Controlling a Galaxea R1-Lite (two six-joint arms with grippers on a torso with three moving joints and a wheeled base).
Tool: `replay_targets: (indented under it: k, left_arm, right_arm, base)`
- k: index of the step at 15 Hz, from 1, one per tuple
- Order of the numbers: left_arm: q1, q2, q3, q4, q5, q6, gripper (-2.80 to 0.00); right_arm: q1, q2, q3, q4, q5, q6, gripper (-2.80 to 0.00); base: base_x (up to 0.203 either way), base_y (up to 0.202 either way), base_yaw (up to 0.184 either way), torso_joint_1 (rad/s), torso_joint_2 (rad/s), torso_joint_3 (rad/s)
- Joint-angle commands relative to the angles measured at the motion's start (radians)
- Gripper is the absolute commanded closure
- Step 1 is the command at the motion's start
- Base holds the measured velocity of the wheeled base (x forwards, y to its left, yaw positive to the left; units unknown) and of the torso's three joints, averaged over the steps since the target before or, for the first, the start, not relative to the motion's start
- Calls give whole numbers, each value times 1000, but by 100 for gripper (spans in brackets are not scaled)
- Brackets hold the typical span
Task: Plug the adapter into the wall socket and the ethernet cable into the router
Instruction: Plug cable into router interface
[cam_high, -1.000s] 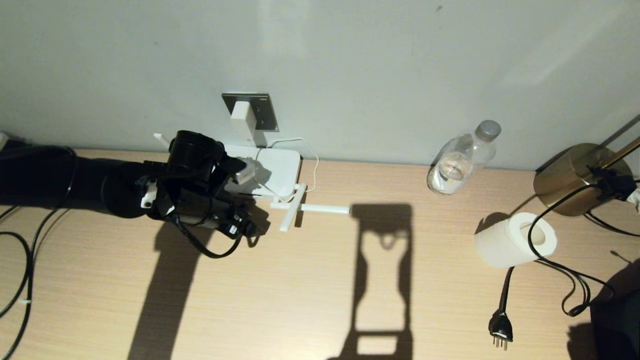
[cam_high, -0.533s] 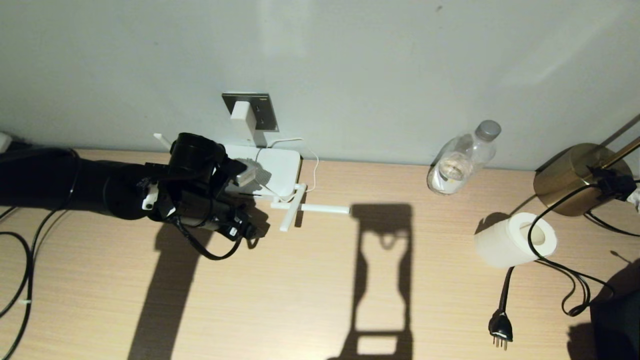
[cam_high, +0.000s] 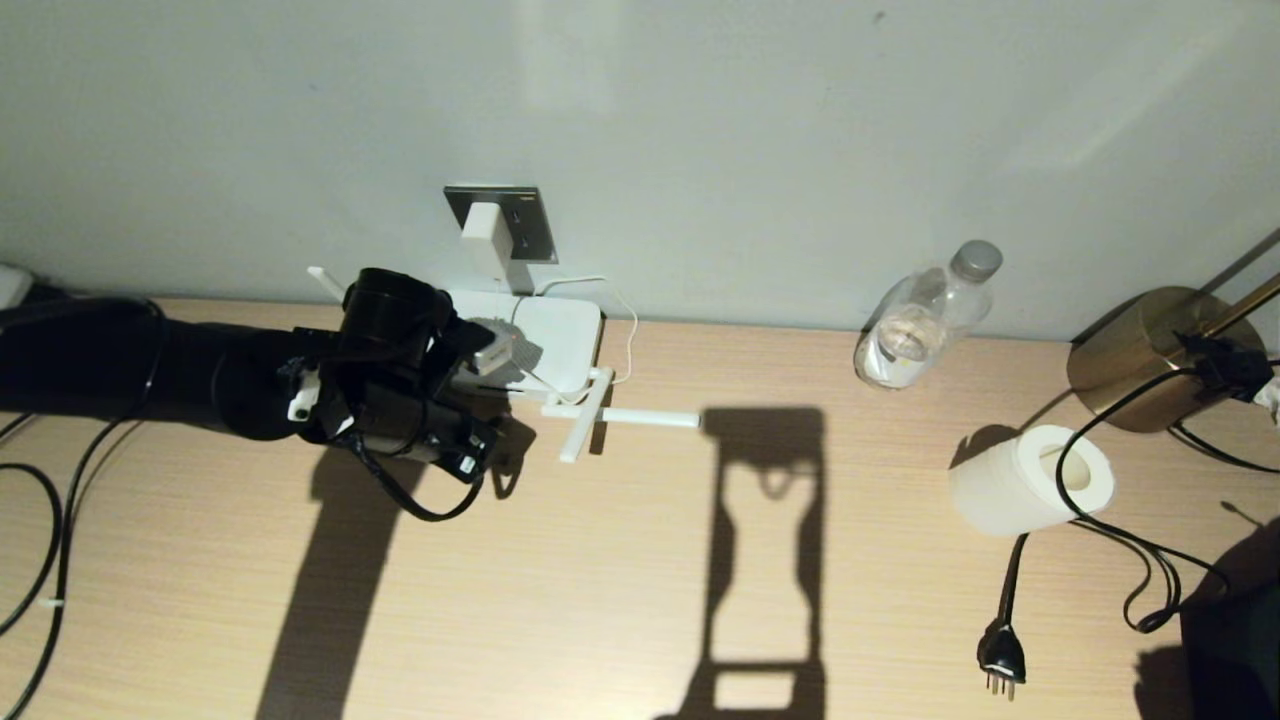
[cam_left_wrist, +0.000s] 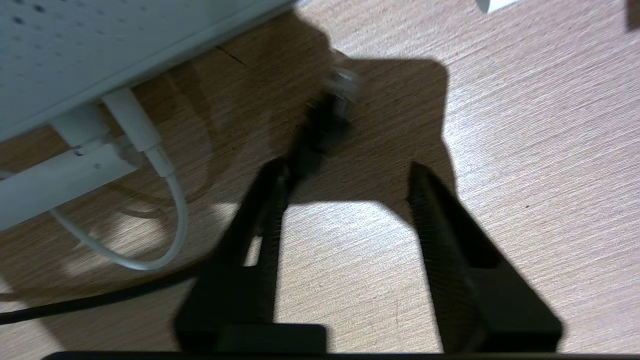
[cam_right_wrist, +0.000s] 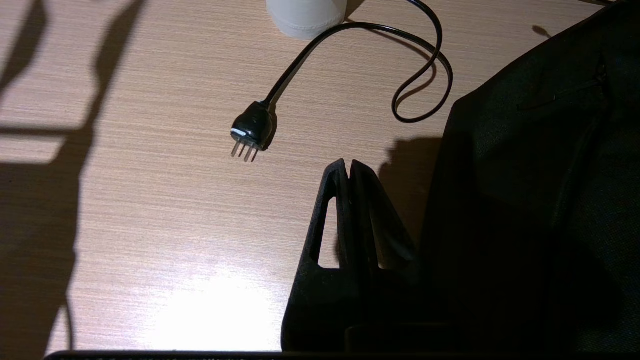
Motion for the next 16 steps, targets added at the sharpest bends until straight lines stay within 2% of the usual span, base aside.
replay_targets:
  k: [1, 7, 10, 12, 13, 16]
  left_arm:
    - [0, 12, -1, 1, 3, 4, 0]
    - [11, 11, 1, 3, 4, 1, 0]
    - [22, -12, 0, 11, -3, -34, 0]
    - [33, -30, 0, 20, -6, -94, 0]
    - [35, -40, 0, 35, -16, -144, 0]
    - [34, -63, -3, 81, -102, -360, 0]
  right_arm:
    - [0, 2, 0, 1, 1, -1, 0]
    - [0, 2, 0, 1, -1, -1, 0]
    - [0, 0, 0, 1, 0, -1, 0]
    - [0, 1, 0, 1, 1, -1, 0]
    - [0, 0, 0, 1, 1, -1, 0]
    - [0, 2, 0, 1, 1, -1, 0]
  base:
    - [0, 0, 0, 0, 0, 0]
    - [0, 0, 0, 0, 0, 0]
    - [0, 0, 0, 0, 0, 0]
    - [0, 0, 0, 0, 0, 0]
    - [0, 0, 0, 0, 0, 0]
    - [0, 0, 0, 0, 0, 0]
